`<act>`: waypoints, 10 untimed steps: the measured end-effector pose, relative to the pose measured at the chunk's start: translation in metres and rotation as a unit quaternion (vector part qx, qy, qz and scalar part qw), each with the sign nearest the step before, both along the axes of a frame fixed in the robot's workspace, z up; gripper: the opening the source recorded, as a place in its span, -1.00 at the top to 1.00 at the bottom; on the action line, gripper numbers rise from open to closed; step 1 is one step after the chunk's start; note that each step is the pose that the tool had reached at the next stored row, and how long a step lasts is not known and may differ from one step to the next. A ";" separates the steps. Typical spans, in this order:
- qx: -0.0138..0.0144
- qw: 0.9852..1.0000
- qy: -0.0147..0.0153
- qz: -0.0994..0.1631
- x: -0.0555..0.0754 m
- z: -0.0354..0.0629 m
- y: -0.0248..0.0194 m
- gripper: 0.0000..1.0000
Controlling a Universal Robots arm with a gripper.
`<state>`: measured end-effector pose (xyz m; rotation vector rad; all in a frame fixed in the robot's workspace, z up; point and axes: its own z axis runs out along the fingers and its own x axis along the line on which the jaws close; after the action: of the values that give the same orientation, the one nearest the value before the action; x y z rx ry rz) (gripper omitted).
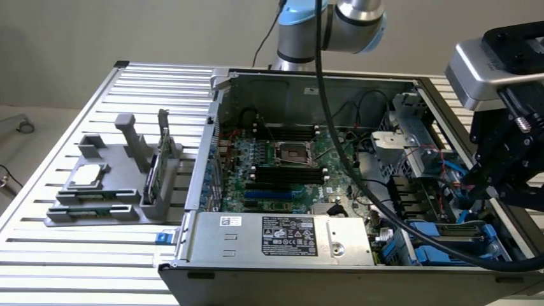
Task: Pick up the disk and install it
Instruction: 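Insert the first disk wire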
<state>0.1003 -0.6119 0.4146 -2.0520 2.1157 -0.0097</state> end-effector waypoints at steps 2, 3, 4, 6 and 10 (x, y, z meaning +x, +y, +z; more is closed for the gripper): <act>0.000 1.000 0.000 -0.010 0.001 -0.0033 0.0000 0.51; 0.001 1.000 0.000 -0.018 0.001 -0.0051 0.0000 0.51; 0.001 1.000 0.000 -0.027 0.001 -0.0068 0.0000 0.51; 0.002 0.999 0.000 -0.045 0.001 -0.0102 0.0000 0.51; 0.004 0.997 0.000 -0.082 0.001 -0.0169 0.0000 0.51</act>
<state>0.1010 -0.6119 0.3977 -1.8689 2.2740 -0.0256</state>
